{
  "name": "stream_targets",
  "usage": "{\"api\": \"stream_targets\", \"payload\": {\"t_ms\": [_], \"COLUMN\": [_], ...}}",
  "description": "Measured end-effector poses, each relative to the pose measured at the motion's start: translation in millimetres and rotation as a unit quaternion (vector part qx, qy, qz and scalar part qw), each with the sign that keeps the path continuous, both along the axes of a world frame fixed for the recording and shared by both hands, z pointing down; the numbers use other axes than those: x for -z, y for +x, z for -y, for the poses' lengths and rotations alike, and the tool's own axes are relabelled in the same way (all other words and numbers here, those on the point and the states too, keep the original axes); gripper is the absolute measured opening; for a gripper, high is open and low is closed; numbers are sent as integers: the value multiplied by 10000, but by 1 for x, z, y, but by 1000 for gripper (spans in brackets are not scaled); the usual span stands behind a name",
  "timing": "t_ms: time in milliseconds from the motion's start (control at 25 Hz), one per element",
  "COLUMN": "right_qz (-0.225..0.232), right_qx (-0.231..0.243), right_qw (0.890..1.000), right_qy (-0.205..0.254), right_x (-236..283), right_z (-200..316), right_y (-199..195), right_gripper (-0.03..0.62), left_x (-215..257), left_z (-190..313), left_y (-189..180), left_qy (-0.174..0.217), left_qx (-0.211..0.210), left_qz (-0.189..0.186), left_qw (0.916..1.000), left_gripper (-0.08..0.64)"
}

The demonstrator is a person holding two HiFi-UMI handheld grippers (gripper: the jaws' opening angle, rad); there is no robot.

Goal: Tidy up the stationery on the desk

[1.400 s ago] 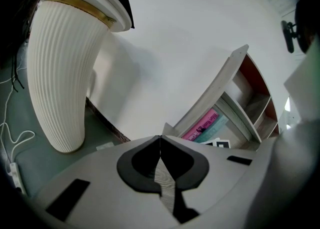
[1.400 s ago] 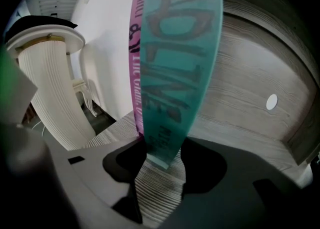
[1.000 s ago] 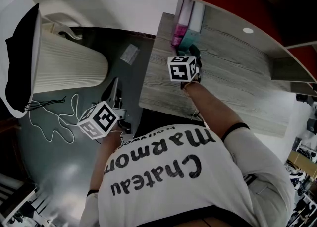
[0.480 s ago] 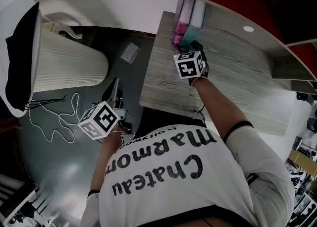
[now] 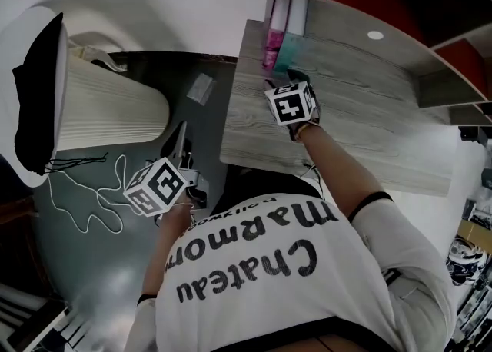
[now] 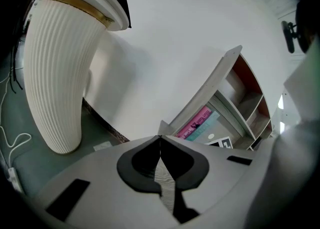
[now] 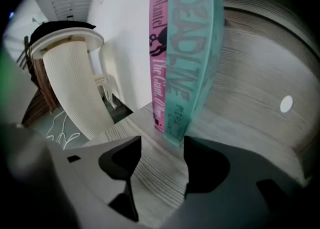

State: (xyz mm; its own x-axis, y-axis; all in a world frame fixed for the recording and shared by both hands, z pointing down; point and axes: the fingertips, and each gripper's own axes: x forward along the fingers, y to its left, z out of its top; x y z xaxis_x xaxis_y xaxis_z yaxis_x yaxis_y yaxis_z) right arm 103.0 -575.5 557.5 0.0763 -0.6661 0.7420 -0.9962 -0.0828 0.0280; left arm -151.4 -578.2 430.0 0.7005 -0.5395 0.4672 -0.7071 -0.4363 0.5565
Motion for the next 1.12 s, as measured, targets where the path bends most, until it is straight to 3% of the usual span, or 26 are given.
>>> {"api": "stream_targets", "payload": {"t_ms": [280, 520, 600, 840, 1120], "right_qz": [953, 1461, 1619, 1679, 1538], "right_qx": [-975, -1392, -1553, -1735, -1504], "right_qw": [9906, 9758, 9676, 9510, 9345], "right_qy": [144, 847, 1160, 1931, 2838], "right_x": [25, 71, 91, 153, 222], "right_z": [-45, -81, -91, -117, -142], "right_y": [-27, -51, -52, -48, -38], "right_gripper": [248, 199, 145, 47, 21], "left_x": [16, 40, 48, 73, 105], "left_z": [-10, -28, -37, -60, -87], "left_y": [27, 53, 60, 80, 104], "left_qy": [225, 564, 760, 1214, 1798], "left_qx": [-720, -1387, -1583, -1945, -2150], "left_qz": [-279, -531, -573, -647, -467], "left_qw": [9968, 9873, 9828, 9712, 9588], "left_gripper": [15, 15, 15, 15, 17]}}
